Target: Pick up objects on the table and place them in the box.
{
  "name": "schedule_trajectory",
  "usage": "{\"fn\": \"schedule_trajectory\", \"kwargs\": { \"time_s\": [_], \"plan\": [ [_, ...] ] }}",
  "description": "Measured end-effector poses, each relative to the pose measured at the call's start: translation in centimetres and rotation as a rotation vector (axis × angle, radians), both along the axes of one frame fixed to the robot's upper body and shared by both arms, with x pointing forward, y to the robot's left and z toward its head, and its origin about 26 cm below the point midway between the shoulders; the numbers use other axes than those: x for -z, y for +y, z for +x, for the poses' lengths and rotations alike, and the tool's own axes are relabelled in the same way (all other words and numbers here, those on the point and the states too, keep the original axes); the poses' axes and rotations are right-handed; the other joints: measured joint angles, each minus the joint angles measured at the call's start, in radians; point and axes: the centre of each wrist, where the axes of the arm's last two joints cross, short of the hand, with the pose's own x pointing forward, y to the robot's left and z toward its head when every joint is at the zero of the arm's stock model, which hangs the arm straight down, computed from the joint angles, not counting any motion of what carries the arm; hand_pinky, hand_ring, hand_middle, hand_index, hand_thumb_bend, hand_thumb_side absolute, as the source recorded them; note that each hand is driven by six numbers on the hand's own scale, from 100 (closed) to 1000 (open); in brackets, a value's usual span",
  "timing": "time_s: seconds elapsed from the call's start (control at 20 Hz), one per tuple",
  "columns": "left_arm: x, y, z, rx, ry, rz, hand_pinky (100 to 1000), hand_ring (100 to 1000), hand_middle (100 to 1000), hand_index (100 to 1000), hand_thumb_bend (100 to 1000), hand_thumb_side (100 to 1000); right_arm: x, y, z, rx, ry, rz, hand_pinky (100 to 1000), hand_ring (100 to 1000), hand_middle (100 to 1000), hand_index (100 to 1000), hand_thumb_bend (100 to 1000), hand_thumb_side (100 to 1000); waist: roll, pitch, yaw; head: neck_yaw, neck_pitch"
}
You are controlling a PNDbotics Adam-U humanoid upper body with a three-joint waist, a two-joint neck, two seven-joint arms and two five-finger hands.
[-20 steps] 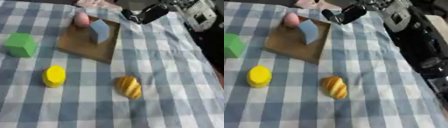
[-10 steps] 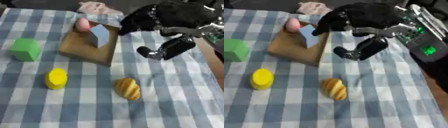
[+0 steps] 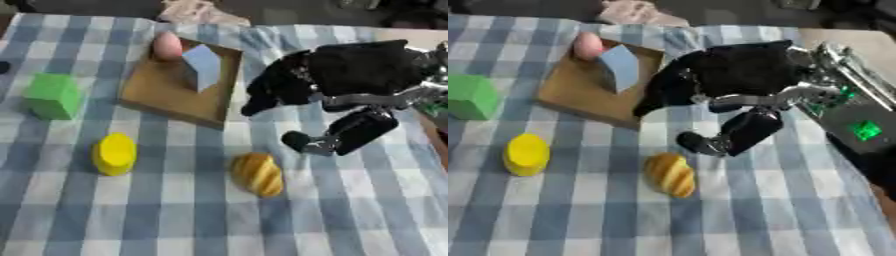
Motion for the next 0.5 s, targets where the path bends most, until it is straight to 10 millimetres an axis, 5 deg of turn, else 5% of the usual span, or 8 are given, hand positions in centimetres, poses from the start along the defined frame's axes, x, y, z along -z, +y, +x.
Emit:
{"fn": "schedule_trajectory", "kwargs": {
  "time_s": [0.5],
  "plan": [
    [0.0,0.0,0.0,0.003,0.002,0.004,756,840,725,849,100,637,2.9,0.0,2.0,0.070,0.090,-0.086,884,895,799,959,100,490,0.005,0.005,0.003,0.002,0.001]
  ]
}}
